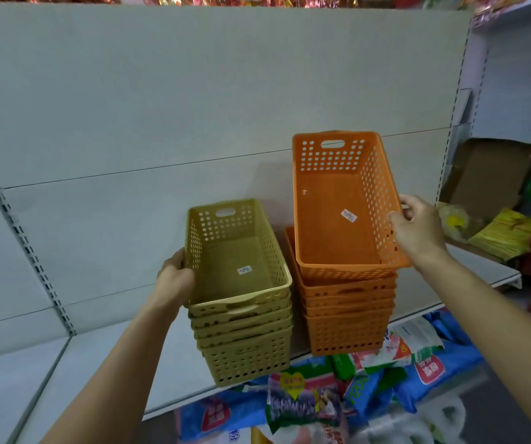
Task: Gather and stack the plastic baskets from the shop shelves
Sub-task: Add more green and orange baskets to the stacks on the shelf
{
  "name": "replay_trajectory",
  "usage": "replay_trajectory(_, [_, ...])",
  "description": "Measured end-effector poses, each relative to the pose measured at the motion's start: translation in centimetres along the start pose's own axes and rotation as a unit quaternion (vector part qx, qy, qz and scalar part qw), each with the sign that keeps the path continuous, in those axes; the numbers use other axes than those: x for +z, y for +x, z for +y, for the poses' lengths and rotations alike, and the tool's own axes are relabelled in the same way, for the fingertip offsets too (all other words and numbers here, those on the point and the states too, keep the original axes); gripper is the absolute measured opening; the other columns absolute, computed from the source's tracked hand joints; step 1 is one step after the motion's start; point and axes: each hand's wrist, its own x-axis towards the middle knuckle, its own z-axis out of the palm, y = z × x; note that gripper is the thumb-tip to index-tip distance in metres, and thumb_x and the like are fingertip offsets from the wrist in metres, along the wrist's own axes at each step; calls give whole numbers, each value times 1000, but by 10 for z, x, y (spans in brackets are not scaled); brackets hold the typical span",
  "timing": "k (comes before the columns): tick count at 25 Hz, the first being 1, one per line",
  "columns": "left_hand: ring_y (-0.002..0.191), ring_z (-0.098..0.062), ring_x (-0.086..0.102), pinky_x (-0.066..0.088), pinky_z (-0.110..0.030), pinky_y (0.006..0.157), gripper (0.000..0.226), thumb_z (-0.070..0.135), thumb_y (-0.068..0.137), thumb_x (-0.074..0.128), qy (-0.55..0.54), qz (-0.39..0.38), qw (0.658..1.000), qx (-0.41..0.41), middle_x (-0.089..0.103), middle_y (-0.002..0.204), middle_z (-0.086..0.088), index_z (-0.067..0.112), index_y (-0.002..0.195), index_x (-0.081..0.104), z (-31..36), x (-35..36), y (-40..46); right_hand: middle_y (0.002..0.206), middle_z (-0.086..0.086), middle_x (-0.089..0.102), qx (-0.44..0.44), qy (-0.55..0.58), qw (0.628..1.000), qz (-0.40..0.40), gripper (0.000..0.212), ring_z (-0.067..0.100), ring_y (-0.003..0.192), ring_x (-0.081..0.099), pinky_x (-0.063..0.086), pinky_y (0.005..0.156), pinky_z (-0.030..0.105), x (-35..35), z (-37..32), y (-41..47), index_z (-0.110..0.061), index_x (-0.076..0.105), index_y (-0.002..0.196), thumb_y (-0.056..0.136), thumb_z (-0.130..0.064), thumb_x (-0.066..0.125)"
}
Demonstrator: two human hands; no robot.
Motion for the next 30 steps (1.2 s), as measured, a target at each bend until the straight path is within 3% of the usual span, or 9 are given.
replay_trajectory(8, [89,-36,68,60,-48,80,35,-5,91,38,-13,41,997,-68,71,92,-17,15,81,65,16,3,0,84,8,68,66,-60,985,-146,29,29,75,66,56,79,43,15,10,35,-15,66,118,93,-19,52])
replay_trajectory(10, [94,-33,67,58,-44,80,31,-4,94,37,-5,35,997,-67,69,92,-10,14,93,63,16,4,-2,82,9,65,78,-70,976,-191,29,29,71,63,53,70,39,19,9,36,-9,63,120,95,-15,49])
replay_trajectory(13, [92,-21,63,54,-37,72,38,-2,98,36,-25,2,997,-75,67,108,-5,19,125,56,12,6,-11,105,15,64,89,-67,962,-250,42,32,88,63,53,85,45,22,17,30,-7,50,138,96,-6,45])
replay_trajectory(16, [112,-28,64,54,-47,94,63,-14,95,34,-192,69,974,-99,59,136,-10,16,151,36,12,11,-16,128,20,60,73,-90,959,-261,44,35,108,59,48,94,46,22,32,20,-8,49,139,95,-9,48])
replay_trajectory(20, [81,-21,63,55,-38,72,63,-20,89,35,-220,104,958,-148,66,106,-9,7,145,43,25,16,-17,145,17,47,-11,-167,967,-190,48,35,136,34,35,107,49,21,32,9,-13,46,142,94,-19,49])
replay_trajectory(23, [99,-27,61,54,-37,80,60,-15,91,38,-155,74,972,-158,63,125,-13,8,145,44,18,17,-19,149,8,43,-140,-104,971,-163,46,24,140,32,29,112,39,21,7,-22,-14,46,142,96,-18,48])
replay_trajectory(26, [121,-28,57,47,-43,103,55,12,99,50,-173,44,975,-136,56,141,-8,21,152,36,-2,19,-41,144,-7,45,-193,8,945,-263,46,6,128,46,41,103,20,28,-14,-80,-23,43,143,98,-22,48])
replay_trajectory(28, [118,-23,59,49,-40,94,57,24,98,53,-189,27,977,-99,58,138,-3,27,152,34,-16,26,-64,141,-12,44,-139,69,924,-350,49,0,122,48,46,93,14,42,-16,-115,-29,38,146,98,-29,48])
replay_trajectory(30, [95,-16,64,52,-33,75,38,21,98,50,-188,28,979,-76,68,111,-1,28,135,53,-20,30,-77,155,-12,32,-114,79,920,-366,56,2,136,36,38,111,30,61,-8,-138,-29,29,150,98,-34,48])
